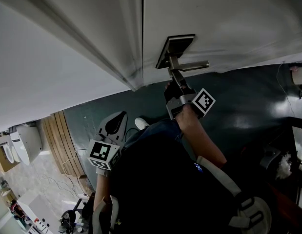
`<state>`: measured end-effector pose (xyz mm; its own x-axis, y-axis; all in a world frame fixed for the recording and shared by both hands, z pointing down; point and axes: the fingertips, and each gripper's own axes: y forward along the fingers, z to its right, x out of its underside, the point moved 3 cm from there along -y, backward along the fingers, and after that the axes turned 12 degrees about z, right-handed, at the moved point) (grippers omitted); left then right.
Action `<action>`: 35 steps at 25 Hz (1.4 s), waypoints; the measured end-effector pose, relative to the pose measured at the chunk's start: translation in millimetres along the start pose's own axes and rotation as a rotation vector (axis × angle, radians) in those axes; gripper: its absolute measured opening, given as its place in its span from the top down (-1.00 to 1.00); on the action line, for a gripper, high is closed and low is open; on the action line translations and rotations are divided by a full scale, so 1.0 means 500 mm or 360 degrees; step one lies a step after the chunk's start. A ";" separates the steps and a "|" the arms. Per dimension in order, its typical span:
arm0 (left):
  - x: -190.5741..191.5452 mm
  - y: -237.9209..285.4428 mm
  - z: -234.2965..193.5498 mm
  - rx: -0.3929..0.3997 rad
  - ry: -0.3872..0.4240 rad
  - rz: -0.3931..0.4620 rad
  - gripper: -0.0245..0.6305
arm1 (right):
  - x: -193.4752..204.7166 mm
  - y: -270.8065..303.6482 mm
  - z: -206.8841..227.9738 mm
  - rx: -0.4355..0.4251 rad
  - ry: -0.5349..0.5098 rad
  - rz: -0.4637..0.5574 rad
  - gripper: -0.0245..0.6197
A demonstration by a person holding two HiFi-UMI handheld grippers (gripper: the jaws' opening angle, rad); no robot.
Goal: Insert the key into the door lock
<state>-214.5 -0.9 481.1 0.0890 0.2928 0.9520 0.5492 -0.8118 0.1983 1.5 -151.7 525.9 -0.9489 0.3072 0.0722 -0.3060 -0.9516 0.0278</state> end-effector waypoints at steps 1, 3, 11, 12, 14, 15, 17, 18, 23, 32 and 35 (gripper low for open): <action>0.000 0.001 0.000 0.0001 -0.0001 -0.0001 0.90 | -0.001 0.001 0.000 -0.0001 -0.0002 0.0002 0.82; 0.000 0.004 0.000 0.0004 0.0001 -0.0003 0.90 | -0.002 0.003 0.003 0.0003 -0.0003 0.0004 0.82; -0.006 0.005 -0.001 -0.0001 0.0007 -0.0009 0.90 | -0.001 0.010 -0.001 -0.0004 0.0005 0.0013 0.82; -0.005 0.006 -0.002 -0.0001 0.0006 -0.0011 0.90 | -0.001 0.011 0.000 -0.0006 0.0002 0.0014 0.82; -0.005 0.009 -0.001 0.0000 0.0006 -0.0013 0.90 | -0.001 0.014 -0.001 -0.0012 0.0003 0.0014 0.82; -0.006 0.011 0.001 0.0003 0.0007 -0.0013 0.90 | -0.001 0.015 -0.002 -0.0015 0.0004 0.0012 0.82; -0.008 0.017 0.006 0.0008 0.0008 -0.0013 0.90 | -0.001 0.018 -0.003 -0.0017 0.0003 0.0005 0.82; -0.009 0.020 0.009 0.0011 0.0009 -0.0012 0.90 | -0.001 0.018 -0.003 -0.0018 0.0003 -0.0001 0.82; -0.017 0.036 0.022 0.0004 -0.0001 0.0003 0.90 | -0.003 0.018 0.003 -0.0021 0.0042 -0.0034 0.82; -0.042 0.088 0.067 0.0001 -0.0016 0.0036 0.90 | -0.016 -0.007 0.006 0.0006 0.0003 -0.0157 0.82; -0.048 0.107 0.086 0.0004 -0.0027 0.0056 0.90 | -0.035 -0.026 0.004 0.0022 -0.0004 -0.0177 0.82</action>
<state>-151.7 -29.6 458.7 0.1223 0.2727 0.9543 0.5474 -0.8205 0.1644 22.5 -144.7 526.5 -0.9088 0.4112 0.0704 -0.4086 -0.9114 0.0495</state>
